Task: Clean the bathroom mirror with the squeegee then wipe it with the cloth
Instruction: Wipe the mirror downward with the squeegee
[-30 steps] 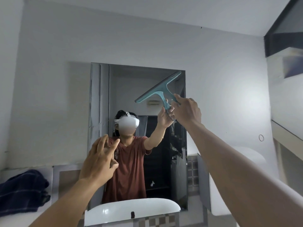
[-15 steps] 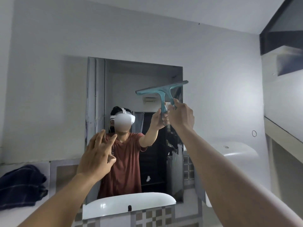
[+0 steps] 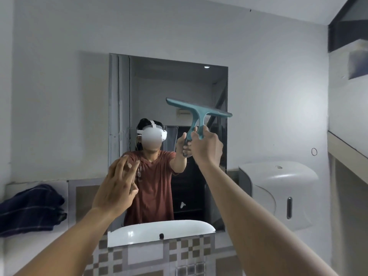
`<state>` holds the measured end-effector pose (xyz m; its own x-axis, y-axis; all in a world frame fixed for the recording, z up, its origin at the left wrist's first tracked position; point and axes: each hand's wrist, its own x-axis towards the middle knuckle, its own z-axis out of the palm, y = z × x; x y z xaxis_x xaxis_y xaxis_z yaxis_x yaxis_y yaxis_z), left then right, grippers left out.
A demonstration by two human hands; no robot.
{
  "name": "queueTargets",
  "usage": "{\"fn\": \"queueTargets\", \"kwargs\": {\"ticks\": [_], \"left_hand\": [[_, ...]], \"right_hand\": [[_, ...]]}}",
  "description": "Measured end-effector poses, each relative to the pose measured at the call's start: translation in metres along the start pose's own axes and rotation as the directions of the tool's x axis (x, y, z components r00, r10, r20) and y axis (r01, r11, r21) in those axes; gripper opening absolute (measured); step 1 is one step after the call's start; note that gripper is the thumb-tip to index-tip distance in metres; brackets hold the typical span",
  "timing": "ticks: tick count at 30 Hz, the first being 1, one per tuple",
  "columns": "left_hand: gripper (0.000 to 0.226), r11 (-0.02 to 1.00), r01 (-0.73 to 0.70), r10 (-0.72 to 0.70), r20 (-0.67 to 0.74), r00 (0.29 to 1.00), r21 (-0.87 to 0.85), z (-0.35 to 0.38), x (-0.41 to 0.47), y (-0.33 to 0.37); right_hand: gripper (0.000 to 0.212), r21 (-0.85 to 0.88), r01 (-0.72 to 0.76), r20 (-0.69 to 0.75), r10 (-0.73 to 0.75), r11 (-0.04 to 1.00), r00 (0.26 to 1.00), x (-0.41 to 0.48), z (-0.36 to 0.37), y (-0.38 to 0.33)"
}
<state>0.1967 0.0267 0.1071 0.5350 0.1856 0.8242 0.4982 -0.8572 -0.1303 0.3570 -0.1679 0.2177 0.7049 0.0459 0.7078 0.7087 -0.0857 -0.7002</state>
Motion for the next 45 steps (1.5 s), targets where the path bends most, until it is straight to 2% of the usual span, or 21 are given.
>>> {"fn": "queueTargets", "kwargs": {"ticks": [6, 9, 12, 17, 24, 29, 35, 38, 42, 45], "left_hand": [[0.093, 1.0, 0.001, -0.001, 0.003, 1.0, 0.0, 0.001, 0.0, -0.001], [0.09, 1.0, -0.003, 0.003, 0.008, 1.0, -0.01, -0.001, 0.0, -0.002], [0.088, 1.0, -0.019, 0.019, 0.002, 1.0, -0.006, -0.002, -0.001, -0.005], [0.09, 1.0, -0.01, 0.01, -0.005, 1.0, 0.015, -0.001, -0.004, -0.009], [0.092, 1.0, -0.002, 0.002, -0.002, 1.0, 0.02, -0.002, -0.007, -0.01], [0.089, 1.0, -0.007, 0.007, -0.006, 1.0, 0.026, 0.001, -0.006, -0.011], [0.086, 0.998, 0.011, -0.01, -0.022, 1.0, 0.058, 0.005, -0.019, -0.01], [0.09, 0.998, -0.007, 0.01, -0.044, 0.999, 0.058, 0.014, -0.032, -0.009], [0.096, 0.998, 0.003, 0.0, -0.041, 0.999, 0.063, 0.019, -0.036, -0.009], [0.096, 0.998, 0.007, -0.005, -0.04, 0.999, 0.059, 0.018, -0.036, -0.01]], "right_hand": [[0.023, 0.142, -0.099, 0.025, 0.096, 0.985, 0.995, -0.024, 0.019, -0.008], [0.012, 0.235, -0.147, 0.044, 0.141, 0.961, 0.989, -0.036, 0.029, -0.015], [0.016, 0.246, -0.127, 0.053, 0.118, 0.961, 0.992, -0.048, 0.04, -0.019], [0.039, 0.259, -0.144, 0.085, 0.126, 0.955, 0.988, -0.065, 0.054, -0.024], [0.037, 0.265, -0.099, 0.145, 0.062, 0.959, 0.987, -0.089, 0.077, -0.038], [0.034, 0.148, 0.059, 0.18, -0.086, 0.987, 0.98, -0.098, 0.082, -0.034], [0.049, 0.025, 0.171, 0.182, -0.173, 0.985, 0.968, -0.101, 0.082, -0.034], [0.05, -0.102, 0.289, 0.238, -0.259, 0.952, 0.936, -0.1, 0.079, -0.03], [0.041, -0.186, 0.34, 0.255, -0.288, 0.922, 0.923, -0.094, 0.07, -0.028], [0.042, -0.238, 0.403, 0.286, -0.333, 0.884, 0.899, -0.086, 0.059, -0.025]]}}
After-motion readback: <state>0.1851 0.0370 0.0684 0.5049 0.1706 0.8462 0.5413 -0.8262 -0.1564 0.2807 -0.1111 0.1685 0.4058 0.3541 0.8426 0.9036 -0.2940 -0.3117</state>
